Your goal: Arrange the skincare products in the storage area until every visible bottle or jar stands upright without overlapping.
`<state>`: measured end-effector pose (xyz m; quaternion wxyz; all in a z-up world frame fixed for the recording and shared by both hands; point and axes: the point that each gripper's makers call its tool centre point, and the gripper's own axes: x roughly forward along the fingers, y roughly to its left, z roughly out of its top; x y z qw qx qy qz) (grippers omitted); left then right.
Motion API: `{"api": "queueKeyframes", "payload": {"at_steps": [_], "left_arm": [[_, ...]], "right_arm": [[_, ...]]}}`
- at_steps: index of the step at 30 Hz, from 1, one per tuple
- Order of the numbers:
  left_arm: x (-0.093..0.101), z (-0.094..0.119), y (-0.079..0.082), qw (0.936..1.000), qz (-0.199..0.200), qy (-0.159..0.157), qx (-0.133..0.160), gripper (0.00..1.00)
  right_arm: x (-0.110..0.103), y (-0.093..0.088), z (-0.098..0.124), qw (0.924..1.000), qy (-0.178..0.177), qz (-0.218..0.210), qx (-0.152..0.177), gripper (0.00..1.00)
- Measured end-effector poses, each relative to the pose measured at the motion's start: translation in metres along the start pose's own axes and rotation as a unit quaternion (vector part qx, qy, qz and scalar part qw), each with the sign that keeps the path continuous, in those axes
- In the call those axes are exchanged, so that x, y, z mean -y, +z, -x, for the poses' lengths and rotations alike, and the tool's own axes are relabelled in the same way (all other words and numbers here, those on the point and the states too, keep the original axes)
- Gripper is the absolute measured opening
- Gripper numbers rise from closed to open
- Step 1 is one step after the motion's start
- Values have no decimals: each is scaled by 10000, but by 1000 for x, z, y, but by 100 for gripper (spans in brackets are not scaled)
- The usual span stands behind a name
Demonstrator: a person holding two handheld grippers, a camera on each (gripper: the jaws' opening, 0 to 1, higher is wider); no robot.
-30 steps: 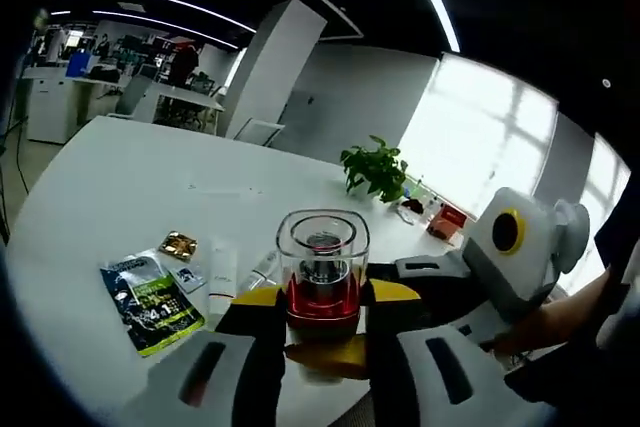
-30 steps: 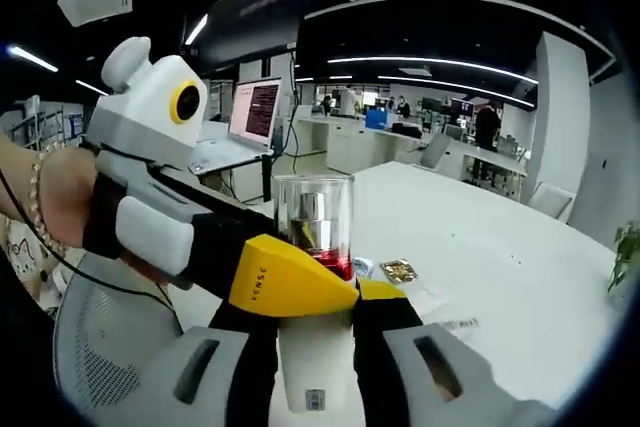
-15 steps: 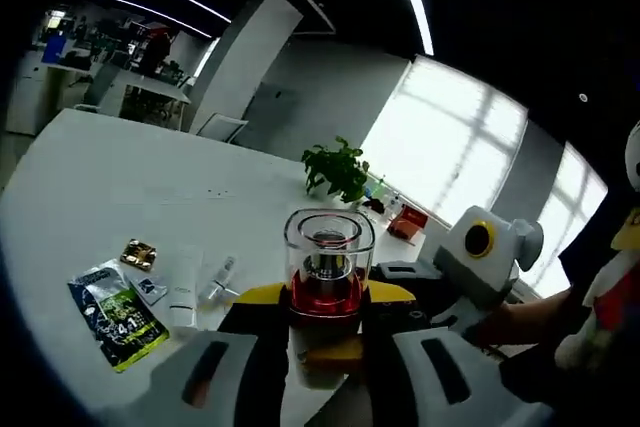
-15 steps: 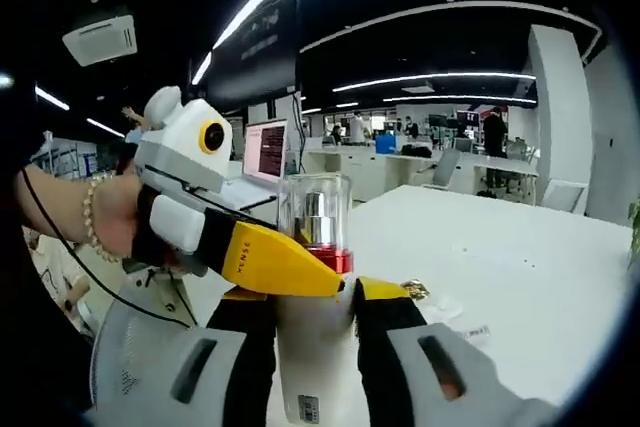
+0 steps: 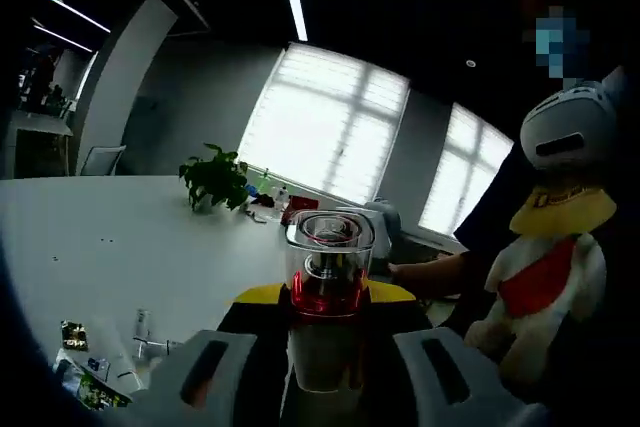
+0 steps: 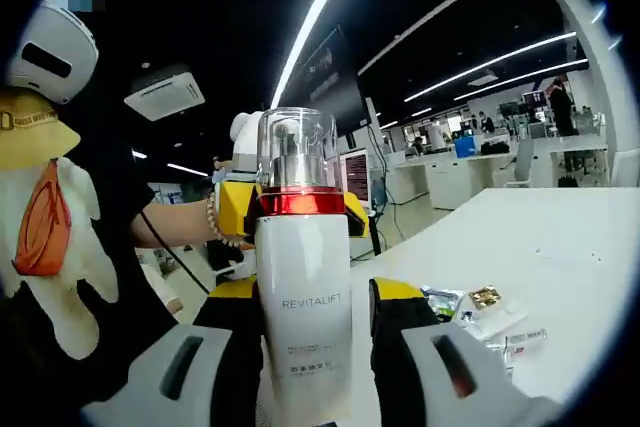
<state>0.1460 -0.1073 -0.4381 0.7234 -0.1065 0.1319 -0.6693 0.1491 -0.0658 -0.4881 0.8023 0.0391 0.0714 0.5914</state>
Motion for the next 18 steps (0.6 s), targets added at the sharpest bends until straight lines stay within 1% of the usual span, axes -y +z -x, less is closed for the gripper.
{"api": "queueKeyframes", "payload": {"at_steps": [1,2,4,7,11,13,14,17,18], "left_arm": [[-1,0,1,10000,-40,-20,-26,22],[-2,-1,2,10000,1,-2,-16,22],[-2,-2,3,10000,30,-41,20,22],[-2,-3,6,9999,61,-12,115,22],[-3,-6,11,9994,54,91,320,23],[-8,-6,13,9990,58,224,373,23],[-11,-7,14,9985,36,367,403,24],[-17,-8,16,9962,109,695,513,25],[-21,-9,16,9935,339,926,567,25]], "right_arm": [[-1,2,0,9998,-89,153,8,34],[-3,3,0,9998,-95,185,-10,34],[-1,4,-1,9998,-184,28,-54,34],[0,8,-3,9988,-458,149,-26,33],[8,13,-2,9967,-800,161,27,33],[15,14,1,9942,-1028,325,-53,33],[20,14,2,9917,-1198,438,-124,33],[30,14,5,9858,-1508,684,-287,33],[33,13,6,9846,-1614,582,-335,33]]}}
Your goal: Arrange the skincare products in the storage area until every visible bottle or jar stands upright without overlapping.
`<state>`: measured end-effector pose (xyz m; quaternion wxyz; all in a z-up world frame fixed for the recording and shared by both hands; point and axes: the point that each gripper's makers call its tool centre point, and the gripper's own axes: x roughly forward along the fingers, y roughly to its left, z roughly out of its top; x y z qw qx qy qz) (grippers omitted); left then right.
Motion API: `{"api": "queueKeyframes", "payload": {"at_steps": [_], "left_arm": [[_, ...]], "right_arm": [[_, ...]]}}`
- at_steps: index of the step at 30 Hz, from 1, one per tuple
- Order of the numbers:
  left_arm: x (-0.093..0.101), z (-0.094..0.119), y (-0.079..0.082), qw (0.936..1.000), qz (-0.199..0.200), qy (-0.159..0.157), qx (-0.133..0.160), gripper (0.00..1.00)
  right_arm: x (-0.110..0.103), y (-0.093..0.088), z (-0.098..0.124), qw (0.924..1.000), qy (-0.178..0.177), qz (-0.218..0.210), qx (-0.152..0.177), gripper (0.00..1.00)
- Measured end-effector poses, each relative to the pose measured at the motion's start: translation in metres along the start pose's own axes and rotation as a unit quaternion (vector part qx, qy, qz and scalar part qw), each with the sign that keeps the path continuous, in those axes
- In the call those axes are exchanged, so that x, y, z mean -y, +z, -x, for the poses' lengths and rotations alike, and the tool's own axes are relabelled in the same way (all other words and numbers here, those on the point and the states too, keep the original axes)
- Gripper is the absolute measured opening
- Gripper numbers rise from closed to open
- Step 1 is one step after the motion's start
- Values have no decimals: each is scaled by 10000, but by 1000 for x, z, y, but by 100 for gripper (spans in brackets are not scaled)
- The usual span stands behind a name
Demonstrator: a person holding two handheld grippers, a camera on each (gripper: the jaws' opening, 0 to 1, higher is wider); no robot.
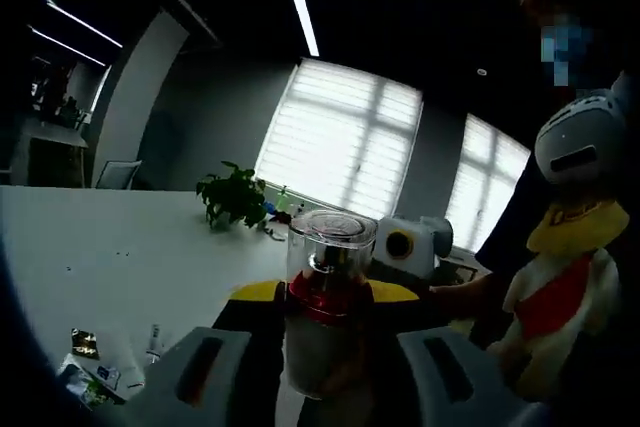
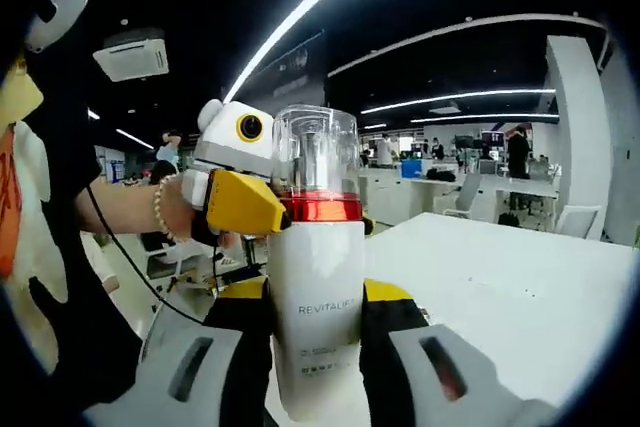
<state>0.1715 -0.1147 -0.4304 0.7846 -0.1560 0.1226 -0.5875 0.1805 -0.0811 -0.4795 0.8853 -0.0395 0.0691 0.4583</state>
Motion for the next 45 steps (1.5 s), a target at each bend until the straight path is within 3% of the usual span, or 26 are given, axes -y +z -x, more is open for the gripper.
{"api": "queueKeyframes", "payload": {"at_steps": [2,4,6,8,9,12,16,18,19,26,27,29,32,35,37,38,41,45], "left_arm": [[-5,-3,2,9994,147,261,186,26],[-6,-6,4,9975,101,566,401,26],[-10,-8,2,9957,-62,842,393,27],[-19,-11,0,9902,-115,1337,389,27],[-25,-12,0,9851,-104,1658,451,27],[-34,-9,-1,9757,-114,2125,528,28],[-46,-1,-9,9552,549,2818,723,27],[-49,2,-13,9443,666,3101,874,28],[-46,0,-13,9489,607,2979,846,27],[-46,-3,-13,9630,917,2430,723,25],[-44,-5,-14,9704,723,2239,553,25],[-42,-7,-15,9764,431,2090,335,25],[-37,-10,-16,9810,106,1933,96,24],[-26,-15,-14,9880,-233,1526,1,24],[-17,-17,-12,9924,-249,1207,16,24],[-10,-17,-10,9955,-295,902,-3,24],[8,-19,-6,9985,-475,256,-66,24],[30,-25,-7,9937,-1018,-286,-369,24]], "right_arm": [[3,0,1,10000,-31,-70,-48,33],[13,0,4,9995,-308,24,-64,33],[17,-3,6,9982,-509,235,-224,33],[23,-6,5,9942,-837,531,-420,33],[28,-6,4,9918,-993,651,-474,32],[26,-5,3,9888,-1178,774,-485,32],[25,-7,1,9845,-1378,897,-604,32],[21,-10,0,9856,-1322,843,-632,33],[20,-12,1,9859,-1327,797,-633,33],[17,-13,4,9912,-1201,379,-405,33],[15,-14,5,9924,-1069,391,-473,33],[11,-16,5,9944,-771,511,-517,33],[4,-17,9,9962,-380,564,-551,34],[-2,-13,17,9991,150,337,-225,35],[-6,-9,23,9988,445,186,-47,35],[-8,-6,26,9980,628,93,33,35],[-12,-2,31,9940,1079,77,161,36],[-20,2,34,9863,1642,-5,132,36]]}}
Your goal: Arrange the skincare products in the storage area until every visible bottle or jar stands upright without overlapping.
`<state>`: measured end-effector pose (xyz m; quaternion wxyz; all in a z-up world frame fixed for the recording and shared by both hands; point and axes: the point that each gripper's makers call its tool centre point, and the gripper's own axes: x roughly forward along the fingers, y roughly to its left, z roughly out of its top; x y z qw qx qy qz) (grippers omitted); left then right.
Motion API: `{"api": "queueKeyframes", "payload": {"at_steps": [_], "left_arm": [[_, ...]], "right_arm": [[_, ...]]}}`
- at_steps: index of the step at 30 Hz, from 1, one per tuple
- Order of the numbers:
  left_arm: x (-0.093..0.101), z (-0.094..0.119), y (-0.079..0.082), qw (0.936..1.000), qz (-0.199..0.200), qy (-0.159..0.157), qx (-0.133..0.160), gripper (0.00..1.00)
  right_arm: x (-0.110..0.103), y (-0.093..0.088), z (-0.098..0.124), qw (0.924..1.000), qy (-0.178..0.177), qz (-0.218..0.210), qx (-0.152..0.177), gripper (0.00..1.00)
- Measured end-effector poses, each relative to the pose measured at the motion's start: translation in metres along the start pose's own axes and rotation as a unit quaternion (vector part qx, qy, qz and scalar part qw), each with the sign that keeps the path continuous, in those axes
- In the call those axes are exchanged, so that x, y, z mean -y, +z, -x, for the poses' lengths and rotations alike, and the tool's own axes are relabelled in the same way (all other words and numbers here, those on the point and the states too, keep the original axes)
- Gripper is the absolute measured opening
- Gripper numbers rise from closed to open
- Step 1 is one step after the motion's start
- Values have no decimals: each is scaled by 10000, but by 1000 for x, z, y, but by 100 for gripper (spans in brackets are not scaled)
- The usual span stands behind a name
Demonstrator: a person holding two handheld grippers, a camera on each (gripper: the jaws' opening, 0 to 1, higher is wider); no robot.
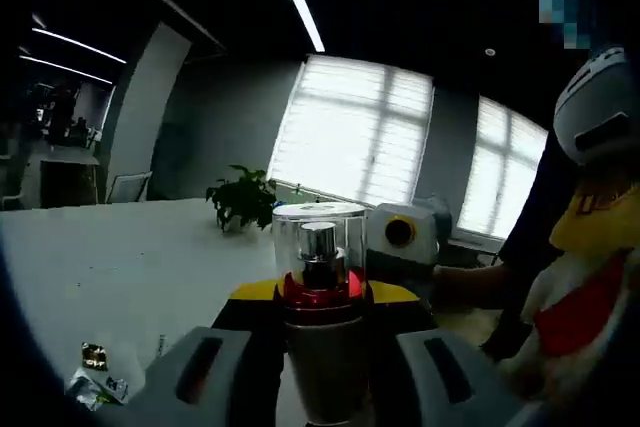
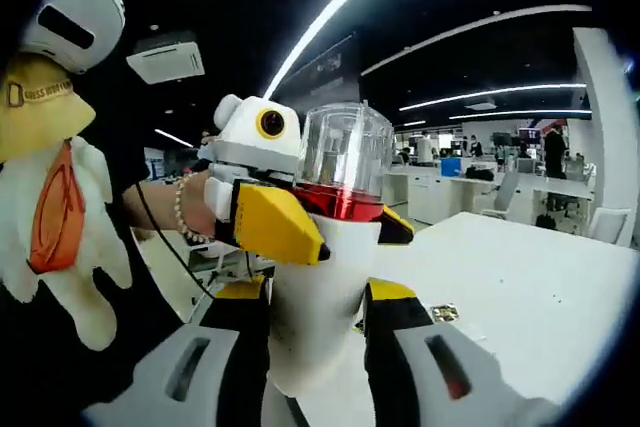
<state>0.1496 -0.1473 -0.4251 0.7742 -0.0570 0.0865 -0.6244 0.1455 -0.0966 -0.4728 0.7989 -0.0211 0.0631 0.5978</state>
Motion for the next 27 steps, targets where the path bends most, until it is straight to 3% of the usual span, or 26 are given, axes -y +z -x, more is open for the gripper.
{"api": "queueKeyframes", "payload": {"at_steps": [3,6,9,14,19,22,27], "left_arm": [[10,1,-4,9984,-367,-304,-307,25],[19,2,-7,9968,-370,-609,-362,25],[27,4,-2,9953,-321,-900,-170,25],[32,3,9,9934,-265,-1107,108,24],[25,0,9,9934,-429,-1060,7,24],[20,-3,-1,9928,-586,-1014,-239,24],[3,-10,-22,9924,-592,-922,-556,24]], "right_arm": [[-7,-1,2,9995,244,100,-170,33],[-17,-2,1,9983,470,161,-303,32],[-24,2,-1,9980,627,-79,-35,31],[-28,12,1,9956,713,-455,408,30],[-20,13,2,9969,489,-409,471,29],[-11,2,1,9997,151,-121,161,29],[3,-22,2,9997,-151,-94,-190,29]]}}
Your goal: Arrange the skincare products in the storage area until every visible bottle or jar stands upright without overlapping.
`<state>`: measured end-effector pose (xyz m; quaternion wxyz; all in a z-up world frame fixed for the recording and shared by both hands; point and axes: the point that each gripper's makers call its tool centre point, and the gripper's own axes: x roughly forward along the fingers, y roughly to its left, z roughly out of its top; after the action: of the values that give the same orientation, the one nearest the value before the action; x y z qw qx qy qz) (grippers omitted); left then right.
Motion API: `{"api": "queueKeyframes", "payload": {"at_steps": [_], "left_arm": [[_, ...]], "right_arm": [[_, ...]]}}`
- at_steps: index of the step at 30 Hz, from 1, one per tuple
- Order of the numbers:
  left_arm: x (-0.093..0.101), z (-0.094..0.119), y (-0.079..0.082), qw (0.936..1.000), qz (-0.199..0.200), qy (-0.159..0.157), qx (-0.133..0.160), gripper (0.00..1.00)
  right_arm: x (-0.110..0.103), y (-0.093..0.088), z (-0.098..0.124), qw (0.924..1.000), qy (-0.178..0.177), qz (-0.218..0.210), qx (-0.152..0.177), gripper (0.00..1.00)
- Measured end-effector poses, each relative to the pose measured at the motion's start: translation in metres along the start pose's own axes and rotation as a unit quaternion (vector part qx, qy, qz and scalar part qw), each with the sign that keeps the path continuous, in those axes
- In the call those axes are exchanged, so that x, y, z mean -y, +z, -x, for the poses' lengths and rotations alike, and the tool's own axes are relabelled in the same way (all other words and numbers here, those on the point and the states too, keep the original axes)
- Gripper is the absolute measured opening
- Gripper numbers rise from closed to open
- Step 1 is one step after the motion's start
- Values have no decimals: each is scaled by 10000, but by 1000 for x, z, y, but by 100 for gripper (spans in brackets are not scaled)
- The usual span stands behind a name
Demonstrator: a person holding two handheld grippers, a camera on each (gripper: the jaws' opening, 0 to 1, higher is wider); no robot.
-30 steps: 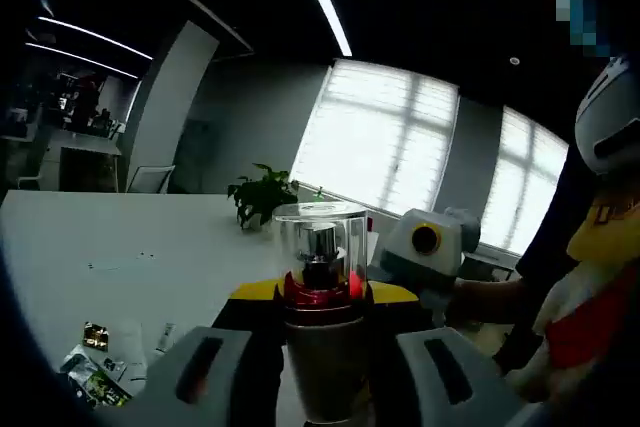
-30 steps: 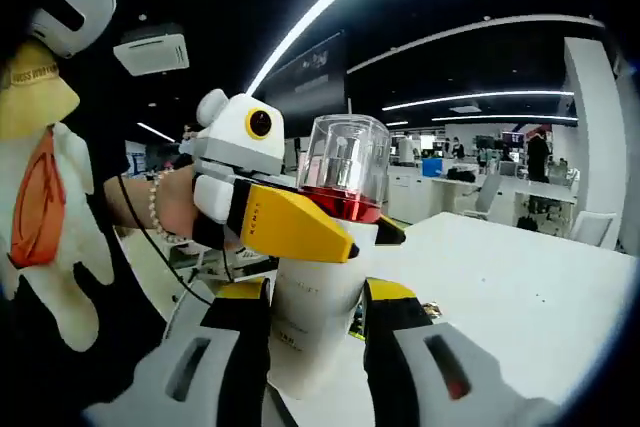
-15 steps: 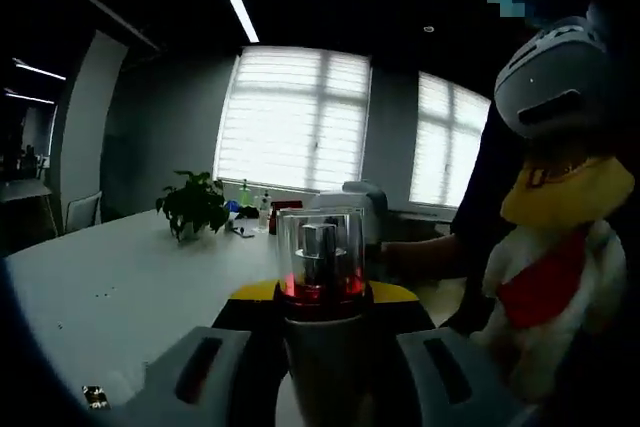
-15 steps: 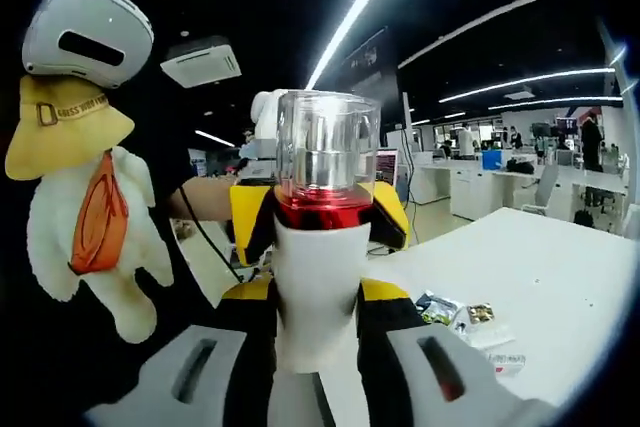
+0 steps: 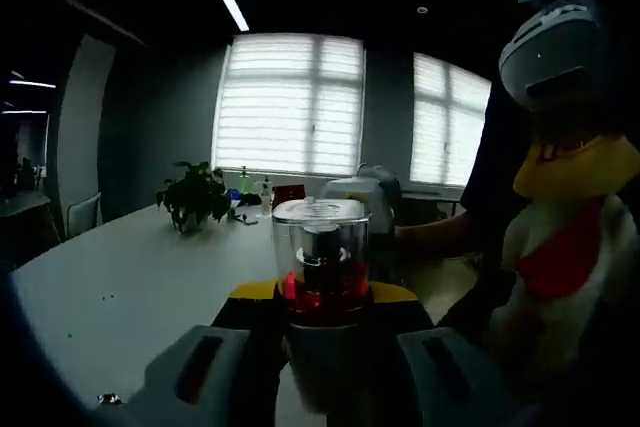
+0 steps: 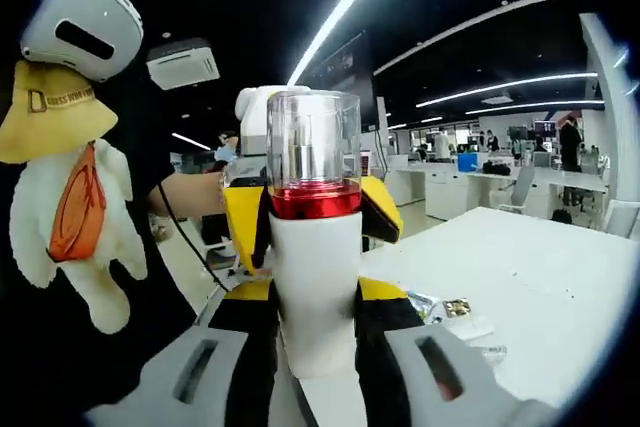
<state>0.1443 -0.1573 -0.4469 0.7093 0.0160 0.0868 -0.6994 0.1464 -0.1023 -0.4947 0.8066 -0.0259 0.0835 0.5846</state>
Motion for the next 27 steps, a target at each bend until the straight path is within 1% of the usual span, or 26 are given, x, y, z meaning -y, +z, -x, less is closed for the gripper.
{"api": "queueKeyframes", "payload": {"at_steps": [3,4,5,6,7,8,9,11,13,16,17,20,27], "left_arm": [[-11,-8,-23,9997,88,82,-218,24],[-12,-11,-29,9995,119,93,-286,25],[-14,-14,-40,9989,136,90,-447,25],[-15,-16,-45,9985,123,76,-525,25],[-17,-19,-53,9980,96,68,-628,25],[-18,-21,-57,9978,112,62,-652,25],[-19,-23,-62,9975,114,49,-695,25],[-23,-28,-74,9965,137,32,-821,25],[-31,-32,-93,9947,174,42,-1015,25],[-41,-37,-114,9927,215,58,-1188,25],[-44,-38,-119,9920,232,55,-1241,25],[-49,-42,-135,9896,254,17,-1413,25],[-63,-52,-164,9871,381,-69,-1553,25]], "right_arm": [[12,-23,0,9992,-177,62,-347,29],[14,-29,0,9987,-218,91,-446,29],[18,-40,1,9977,-262,152,-599,29],[19,-45,0,9974,-285,167,-642,29],[23,-54,-1,9969,-331,143,-693,29],[24,-58,-1,9969,-343,123,-700,29],[27,-67,-2,9966,-372,82,-737,29],[31,-77,-3,9957,-443,70,-812,29],[38,-93,-4,9942,-510,58,-941,29],[47,-114,-7,9932,-559,69,-1023,29],[50,-122,-8,9927,-586,52,-1050,29],[57,-137,-9,9907,-659,29,-1186,29],[70,-170,-5,9846,-818,-108,-1538,29]]}}
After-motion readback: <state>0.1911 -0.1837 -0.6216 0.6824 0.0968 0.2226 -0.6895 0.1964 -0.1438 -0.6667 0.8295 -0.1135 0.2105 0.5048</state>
